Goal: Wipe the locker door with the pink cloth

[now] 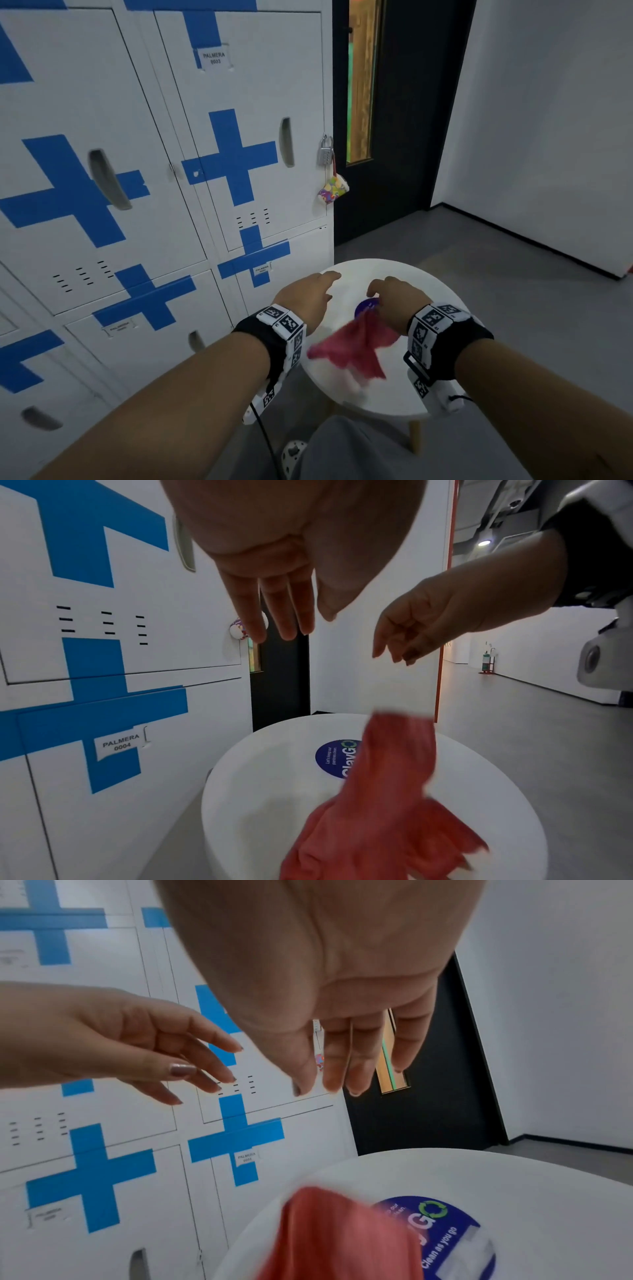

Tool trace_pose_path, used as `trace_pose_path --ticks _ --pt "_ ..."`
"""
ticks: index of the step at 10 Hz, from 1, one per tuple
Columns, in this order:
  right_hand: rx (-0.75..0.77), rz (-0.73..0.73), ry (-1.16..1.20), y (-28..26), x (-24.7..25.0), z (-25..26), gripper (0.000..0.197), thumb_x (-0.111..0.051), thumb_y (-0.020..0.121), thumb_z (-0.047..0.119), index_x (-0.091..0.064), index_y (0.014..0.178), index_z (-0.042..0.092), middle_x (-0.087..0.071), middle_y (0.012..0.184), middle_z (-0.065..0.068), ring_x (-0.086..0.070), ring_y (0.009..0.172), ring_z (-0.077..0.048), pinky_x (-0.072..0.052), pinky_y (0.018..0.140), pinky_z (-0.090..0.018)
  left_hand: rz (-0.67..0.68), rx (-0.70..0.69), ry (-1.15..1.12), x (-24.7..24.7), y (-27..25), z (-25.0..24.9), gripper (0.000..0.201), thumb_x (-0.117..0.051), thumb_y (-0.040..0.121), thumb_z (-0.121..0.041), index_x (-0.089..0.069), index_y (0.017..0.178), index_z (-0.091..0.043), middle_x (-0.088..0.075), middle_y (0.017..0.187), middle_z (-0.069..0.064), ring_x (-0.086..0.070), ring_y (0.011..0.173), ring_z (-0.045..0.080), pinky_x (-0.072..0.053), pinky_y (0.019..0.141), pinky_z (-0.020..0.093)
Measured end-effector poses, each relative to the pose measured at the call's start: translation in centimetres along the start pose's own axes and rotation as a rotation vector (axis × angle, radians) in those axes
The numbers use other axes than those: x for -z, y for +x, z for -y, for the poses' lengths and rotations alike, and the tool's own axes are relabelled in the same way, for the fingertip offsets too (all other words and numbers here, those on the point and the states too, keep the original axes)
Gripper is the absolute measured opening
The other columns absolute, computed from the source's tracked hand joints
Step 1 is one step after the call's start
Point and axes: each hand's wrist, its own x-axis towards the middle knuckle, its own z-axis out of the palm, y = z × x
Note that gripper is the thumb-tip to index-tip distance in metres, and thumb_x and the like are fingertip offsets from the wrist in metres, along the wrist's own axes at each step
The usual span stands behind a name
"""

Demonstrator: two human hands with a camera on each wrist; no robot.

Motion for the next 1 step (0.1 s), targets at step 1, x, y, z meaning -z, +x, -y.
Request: trace_pose_path --ticks 1 --pt "-0.021 0.022 -0.014 0.24 -0.64 -0.58 0.031 -0.047 0.091 0.017 -0.049 0.121 0.026 -0.049 0.123 -0.004 -0.053 0.108 -0.025 -0.048 0.089 -0.038 0.013 0.035 -0.006 -0.15 0.01 0.23 0.043 -0.042 0.098 -0.017 -0.038 0.14 -0.025 -0.052 0.135 0.001 -0.052 0.118 0.022 -0.042 0.097 0.032"
